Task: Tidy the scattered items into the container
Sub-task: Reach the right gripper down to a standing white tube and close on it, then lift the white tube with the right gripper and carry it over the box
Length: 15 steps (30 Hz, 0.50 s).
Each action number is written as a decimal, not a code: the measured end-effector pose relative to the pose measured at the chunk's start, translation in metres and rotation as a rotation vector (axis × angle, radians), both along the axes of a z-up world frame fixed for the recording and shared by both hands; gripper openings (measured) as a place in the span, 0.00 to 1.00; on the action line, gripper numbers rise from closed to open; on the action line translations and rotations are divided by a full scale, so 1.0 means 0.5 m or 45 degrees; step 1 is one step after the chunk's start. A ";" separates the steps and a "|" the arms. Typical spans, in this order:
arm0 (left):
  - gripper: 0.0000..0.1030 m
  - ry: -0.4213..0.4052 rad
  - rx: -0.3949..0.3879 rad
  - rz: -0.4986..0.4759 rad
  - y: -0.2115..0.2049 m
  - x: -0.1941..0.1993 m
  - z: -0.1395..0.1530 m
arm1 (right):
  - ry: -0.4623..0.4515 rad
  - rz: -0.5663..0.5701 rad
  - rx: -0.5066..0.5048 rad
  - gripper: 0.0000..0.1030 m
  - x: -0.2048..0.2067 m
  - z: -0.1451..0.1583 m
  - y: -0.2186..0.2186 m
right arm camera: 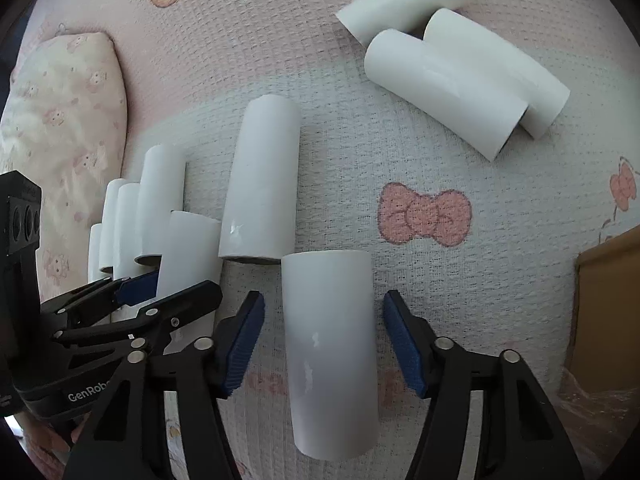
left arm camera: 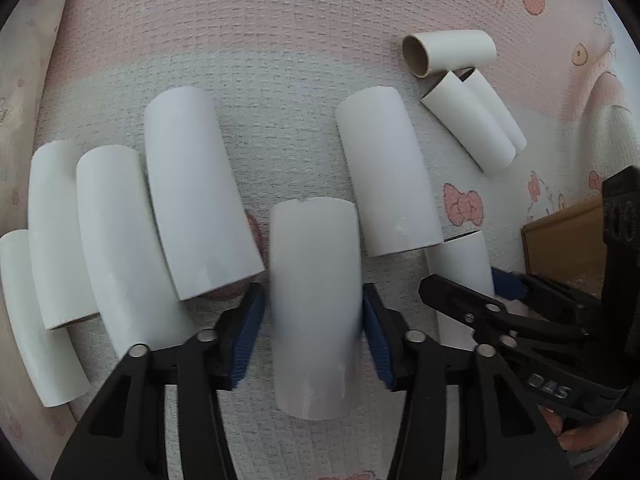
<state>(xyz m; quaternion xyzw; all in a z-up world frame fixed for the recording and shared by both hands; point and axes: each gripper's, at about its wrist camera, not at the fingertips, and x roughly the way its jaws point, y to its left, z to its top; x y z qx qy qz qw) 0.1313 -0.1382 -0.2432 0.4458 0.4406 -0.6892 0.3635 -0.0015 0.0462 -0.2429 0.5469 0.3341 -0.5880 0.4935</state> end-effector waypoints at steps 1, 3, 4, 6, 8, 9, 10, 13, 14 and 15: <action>0.46 0.005 -0.001 -0.002 0.001 0.000 0.001 | 0.010 -0.005 0.011 0.43 0.001 -0.003 0.001; 0.46 -0.009 -0.027 -0.022 0.005 -0.005 0.002 | 0.027 -0.005 0.007 0.40 0.002 -0.001 0.005; 0.46 -0.014 -0.041 -0.028 0.009 -0.008 0.003 | 0.017 -0.005 0.008 0.40 0.003 0.000 0.008; 0.46 -0.021 -0.068 -0.043 0.020 -0.013 0.007 | -0.003 -0.025 0.008 0.40 0.001 0.003 0.013; 0.46 -0.024 -0.088 -0.059 0.034 -0.015 0.013 | -0.010 -0.051 -0.010 0.40 0.001 0.007 0.020; 0.46 -0.023 -0.099 -0.060 0.040 -0.015 0.016 | -0.008 -0.068 -0.028 0.40 0.002 0.011 0.025; 0.46 -0.023 -0.109 -0.060 0.046 -0.014 0.020 | -0.006 -0.078 -0.045 0.40 0.004 0.015 0.029; 0.46 -0.039 -0.191 -0.069 0.066 -0.004 0.046 | -0.007 -0.110 -0.088 0.39 0.008 0.032 0.046; 0.46 -0.043 -0.240 -0.076 0.076 -0.001 0.063 | -0.011 -0.118 -0.102 0.39 0.010 0.038 0.050; 0.46 -0.038 -0.276 -0.086 0.082 0.001 0.077 | -0.015 -0.120 -0.115 0.39 0.011 0.045 0.054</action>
